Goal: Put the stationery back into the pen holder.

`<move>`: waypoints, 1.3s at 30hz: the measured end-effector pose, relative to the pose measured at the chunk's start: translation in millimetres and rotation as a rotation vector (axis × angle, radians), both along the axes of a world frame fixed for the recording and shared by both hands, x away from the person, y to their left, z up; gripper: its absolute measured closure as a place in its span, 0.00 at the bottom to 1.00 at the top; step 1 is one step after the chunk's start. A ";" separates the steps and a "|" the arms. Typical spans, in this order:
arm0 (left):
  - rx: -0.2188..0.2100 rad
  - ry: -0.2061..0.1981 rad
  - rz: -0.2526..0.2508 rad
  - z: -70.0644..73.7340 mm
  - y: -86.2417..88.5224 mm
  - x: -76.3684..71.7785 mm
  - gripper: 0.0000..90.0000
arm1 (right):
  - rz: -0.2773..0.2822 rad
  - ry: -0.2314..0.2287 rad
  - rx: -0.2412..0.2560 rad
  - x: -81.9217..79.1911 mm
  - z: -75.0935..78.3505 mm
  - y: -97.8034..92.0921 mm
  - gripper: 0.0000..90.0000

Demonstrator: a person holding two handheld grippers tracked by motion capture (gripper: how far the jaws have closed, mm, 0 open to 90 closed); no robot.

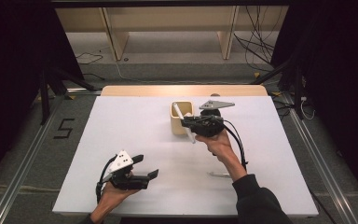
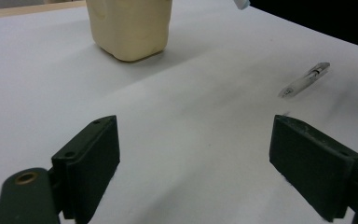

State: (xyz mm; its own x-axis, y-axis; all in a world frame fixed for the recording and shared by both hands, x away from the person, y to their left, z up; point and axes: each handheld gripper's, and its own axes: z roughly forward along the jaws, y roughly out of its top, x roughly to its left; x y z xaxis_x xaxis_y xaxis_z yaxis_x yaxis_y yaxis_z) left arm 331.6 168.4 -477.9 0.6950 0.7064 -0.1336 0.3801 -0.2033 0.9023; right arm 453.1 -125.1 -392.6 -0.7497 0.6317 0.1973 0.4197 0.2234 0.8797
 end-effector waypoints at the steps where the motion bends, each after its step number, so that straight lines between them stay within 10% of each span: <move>1: 0.000 0.000 0.000 0.0 0.0 0.0 0.18 | -0.005 -0.002 0.008 0.5 0.9 0.1 0.88; 39: -0.013 0.001 0.016 1.1 2.7 0.7 0.18 | -0.197 -0.048 0.106 49.4 37.2 28.8 0.88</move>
